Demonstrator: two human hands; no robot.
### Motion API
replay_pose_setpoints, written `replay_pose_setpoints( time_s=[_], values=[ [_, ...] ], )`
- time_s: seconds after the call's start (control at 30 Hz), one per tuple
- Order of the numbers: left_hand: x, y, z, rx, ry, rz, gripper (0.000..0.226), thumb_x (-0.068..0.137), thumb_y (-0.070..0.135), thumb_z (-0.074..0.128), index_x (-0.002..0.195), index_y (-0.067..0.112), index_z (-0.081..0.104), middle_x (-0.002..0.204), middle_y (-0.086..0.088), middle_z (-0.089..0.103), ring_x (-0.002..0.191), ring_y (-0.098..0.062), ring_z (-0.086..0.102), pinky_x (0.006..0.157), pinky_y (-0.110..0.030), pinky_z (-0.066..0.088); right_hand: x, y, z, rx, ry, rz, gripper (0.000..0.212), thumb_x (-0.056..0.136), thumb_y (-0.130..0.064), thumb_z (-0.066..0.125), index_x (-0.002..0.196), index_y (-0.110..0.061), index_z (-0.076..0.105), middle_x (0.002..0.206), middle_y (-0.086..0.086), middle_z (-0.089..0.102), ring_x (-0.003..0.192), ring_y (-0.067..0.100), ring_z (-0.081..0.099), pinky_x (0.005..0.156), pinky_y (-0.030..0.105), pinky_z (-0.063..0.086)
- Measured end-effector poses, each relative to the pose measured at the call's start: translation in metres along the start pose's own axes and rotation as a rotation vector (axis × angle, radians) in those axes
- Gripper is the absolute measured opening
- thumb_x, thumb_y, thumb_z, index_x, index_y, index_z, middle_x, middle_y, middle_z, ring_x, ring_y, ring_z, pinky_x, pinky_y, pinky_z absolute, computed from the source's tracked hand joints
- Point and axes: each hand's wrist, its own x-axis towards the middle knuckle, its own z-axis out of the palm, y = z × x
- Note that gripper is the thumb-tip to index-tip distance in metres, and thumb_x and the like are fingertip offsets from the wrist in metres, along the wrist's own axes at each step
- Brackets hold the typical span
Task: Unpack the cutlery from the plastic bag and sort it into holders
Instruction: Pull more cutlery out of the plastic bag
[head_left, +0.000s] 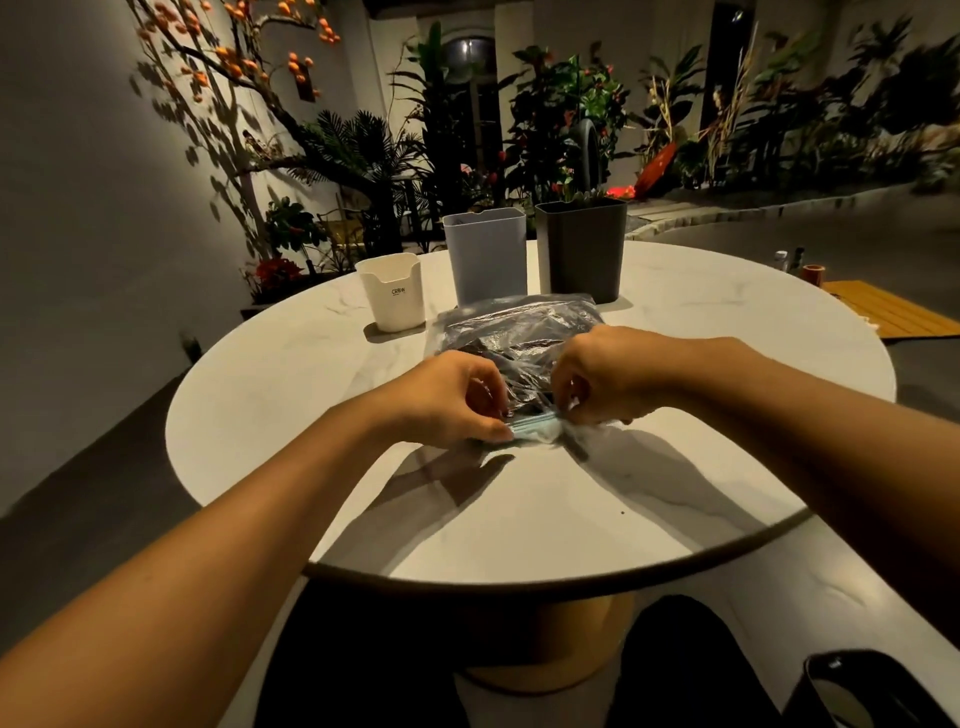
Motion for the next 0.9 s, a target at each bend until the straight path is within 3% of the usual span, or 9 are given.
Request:
replay_pose_setpoints(
  time_s=[0.1,0.23,0.37,0.43,0.6,0.73,0.83,0.9],
  values=[
    [-0.004,-0.006,0.002,0.053,-0.03,0.008,0.033,0.073,0.014,0.089,0.098,0.017,0.067,0.092,0.0,0.072,0.087,-0.018,0.069,0.084,-0.038,0.061,-0.004,0.002,0.004,0.004,0.017,0.006,0.015,0.088,-0.022,0.069,0.101,-0.028,0.074,0.097,-0.005,0.071,0.085,0.016,0.067,0.078,0.037,0.06],
    [-0.009,-0.014,0.008,0.019,0.062,0.016,0.029,0.076,0.007,0.084,0.095,0.017,0.065,0.094,-0.003,0.073,0.088,-0.023,0.069,0.082,-0.044,0.06,-0.002,-0.005,0.01,-0.022,0.112,0.007,0.012,0.09,-0.025,0.066,0.099,-0.026,0.074,0.093,-0.004,0.071,0.083,0.017,0.065,0.077,0.04,0.059],
    [-0.014,-0.012,0.007,-0.067,0.128,0.041,0.034,0.077,0.011,0.084,0.099,0.016,0.059,0.089,-0.006,0.069,0.081,-0.021,0.067,0.076,-0.037,0.062,0.006,-0.021,0.014,0.172,0.222,-0.082,0.021,0.088,-0.036,0.072,0.105,-0.023,0.071,0.097,-0.008,0.065,0.086,0.009,0.061,0.068,0.021,0.052],
    [-0.017,-0.011,0.006,-0.152,0.145,0.045,0.037,0.078,0.009,0.083,0.104,0.013,0.058,0.091,-0.011,0.07,0.083,-0.024,0.069,0.076,-0.036,0.062,0.011,-0.029,0.015,0.242,0.253,-0.135,0.029,0.087,-0.035,0.073,0.113,-0.023,0.07,0.103,-0.008,0.065,0.089,0.008,0.06,0.071,0.019,0.051],
    [-0.024,-0.02,0.001,-0.376,0.173,-0.002,0.039,0.077,0.001,0.082,0.108,0.006,0.058,0.093,-0.017,0.073,0.083,-0.02,0.072,0.077,-0.032,0.062,0.018,-0.036,0.014,0.311,0.211,-0.168,0.031,0.084,-0.028,0.076,0.115,-0.023,0.072,0.102,-0.01,0.068,0.082,0.001,0.06,0.065,0.011,0.047],
    [-0.026,-0.025,0.0,-0.513,0.165,-0.046,0.023,0.087,-0.012,0.065,0.102,0.005,0.06,0.095,-0.018,0.074,0.085,-0.02,0.074,0.076,-0.029,0.06,0.016,-0.036,0.012,0.32,0.175,-0.165,0.032,0.082,-0.024,0.078,0.114,-0.023,0.072,0.099,-0.015,0.063,0.081,-0.002,0.058,0.065,0.011,0.047],
    [-0.024,-0.025,0.001,-0.518,0.162,-0.073,0.031,0.089,-0.022,0.05,0.1,0.004,0.062,0.097,-0.017,0.072,0.084,-0.02,0.073,0.078,-0.031,0.061,0.015,-0.034,0.013,0.331,0.167,-0.149,0.032,0.085,-0.021,0.075,0.117,-0.022,0.071,0.101,-0.013,0.062,0.082,-0.001,0.057,0.067,0.012,0.047],
    [-0.024,-0.024,0.002,-0.426,0.144,-0.041,0.031,0.084,-0.018,0.06,0.102,0.007,0.063,0.099,-0.014,0.071,0.089,-0.021,0.073,0.08,-0.034,0.061,0.015,-0.034,0.014,0.345,0.164,-0.14,0.031,0.086,-0.02,0.074,0.118,-0.021,0.071,0.1,-0.013,0.062,0.08,-0.002,0.056,0.064,0.011,0.047]
  ],
)
